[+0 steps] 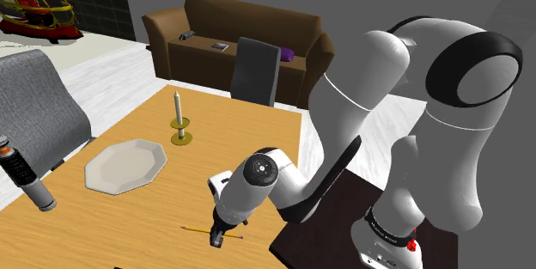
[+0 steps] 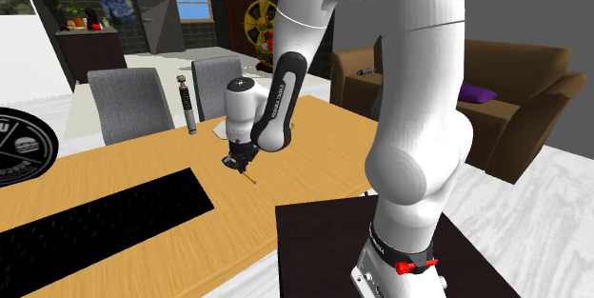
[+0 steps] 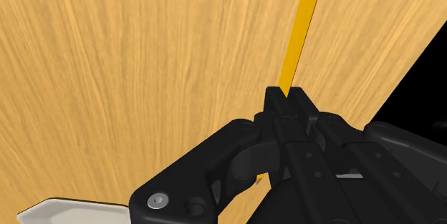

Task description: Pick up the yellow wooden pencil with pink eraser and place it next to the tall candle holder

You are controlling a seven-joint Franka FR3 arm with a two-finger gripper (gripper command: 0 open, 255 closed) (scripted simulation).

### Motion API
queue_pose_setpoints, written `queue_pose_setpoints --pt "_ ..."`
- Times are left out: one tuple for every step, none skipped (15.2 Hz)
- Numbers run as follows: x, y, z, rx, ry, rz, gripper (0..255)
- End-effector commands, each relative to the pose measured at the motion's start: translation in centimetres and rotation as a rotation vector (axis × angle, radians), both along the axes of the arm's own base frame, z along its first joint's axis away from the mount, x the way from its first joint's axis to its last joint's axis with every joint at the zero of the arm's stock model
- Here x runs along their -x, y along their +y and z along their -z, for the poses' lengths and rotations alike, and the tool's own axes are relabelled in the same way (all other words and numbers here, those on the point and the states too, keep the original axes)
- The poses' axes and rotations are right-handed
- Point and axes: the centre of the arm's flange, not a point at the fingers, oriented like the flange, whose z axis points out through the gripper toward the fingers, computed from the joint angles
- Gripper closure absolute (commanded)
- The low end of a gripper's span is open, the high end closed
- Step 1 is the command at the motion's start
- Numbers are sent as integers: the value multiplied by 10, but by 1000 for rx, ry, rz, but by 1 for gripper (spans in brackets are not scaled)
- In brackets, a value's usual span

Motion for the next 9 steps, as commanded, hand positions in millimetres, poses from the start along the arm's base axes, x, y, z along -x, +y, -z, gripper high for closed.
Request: queue_pose_setpoints --pt "0 1 -10 1 1 0 255" --pt "0 1 -15 1 1 0 255" --pt "0 1 -21 1 1 0 255" --pt "0 1 -26 1 1 0 255" --pt "0 1 -31 1 1 0 255" --pt "0 1 -36 1 1 0 255" --pt "0 1 -42 1 1 0 255" --pt "0 1 -47 1 1 0 255" --pt "0 1 -52 1 1 0 255"
